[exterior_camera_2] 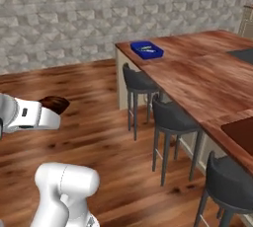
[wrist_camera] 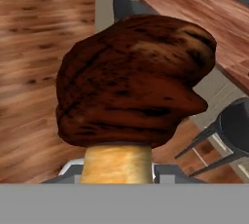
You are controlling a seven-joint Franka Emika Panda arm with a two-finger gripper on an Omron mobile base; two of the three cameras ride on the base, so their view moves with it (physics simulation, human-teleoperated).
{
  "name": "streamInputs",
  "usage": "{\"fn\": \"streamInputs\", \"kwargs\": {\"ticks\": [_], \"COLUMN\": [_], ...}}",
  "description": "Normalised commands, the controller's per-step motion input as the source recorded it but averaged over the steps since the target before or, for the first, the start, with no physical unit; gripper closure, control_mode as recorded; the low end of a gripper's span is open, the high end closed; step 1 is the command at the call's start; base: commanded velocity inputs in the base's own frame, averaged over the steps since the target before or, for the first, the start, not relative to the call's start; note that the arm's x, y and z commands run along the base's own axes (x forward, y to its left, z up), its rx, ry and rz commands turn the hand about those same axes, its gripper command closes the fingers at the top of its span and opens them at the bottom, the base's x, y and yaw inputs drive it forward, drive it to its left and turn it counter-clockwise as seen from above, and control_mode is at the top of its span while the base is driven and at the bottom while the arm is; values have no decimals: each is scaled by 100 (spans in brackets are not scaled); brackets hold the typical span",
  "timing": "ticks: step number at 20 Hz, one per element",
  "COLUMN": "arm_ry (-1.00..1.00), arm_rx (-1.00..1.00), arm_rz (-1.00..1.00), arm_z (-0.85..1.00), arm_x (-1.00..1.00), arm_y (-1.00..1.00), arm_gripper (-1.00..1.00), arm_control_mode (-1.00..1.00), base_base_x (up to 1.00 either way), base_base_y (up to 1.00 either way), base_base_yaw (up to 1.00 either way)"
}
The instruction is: Gather the lemon wedge and cucumber from the fridge and place them on a tray on the dining counter. Then gather the fish and steak from the fridge and place them on the other tray.
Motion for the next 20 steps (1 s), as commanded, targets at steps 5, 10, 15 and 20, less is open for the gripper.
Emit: {"fn": "streamInputs", "kwargs": {"ticks": [5,10,15,20], "arm_ry": [0,0,0,0], "arm_rx": [0,0,0,0], "arm_rz": [0,0,0,0], "arm_z": [0,0,0,0], "arm_x": [0,0,0,0], "arm_y": [0,0,0,0], "arm_gripper": [100,100,100,100], "arm_control_mode": [100,100,100,100], "base_base_x": [88,86,86,87], "base_base_y": [80,85,87,88], "base_base_yaw": [-41,-39,-38,-37]}}
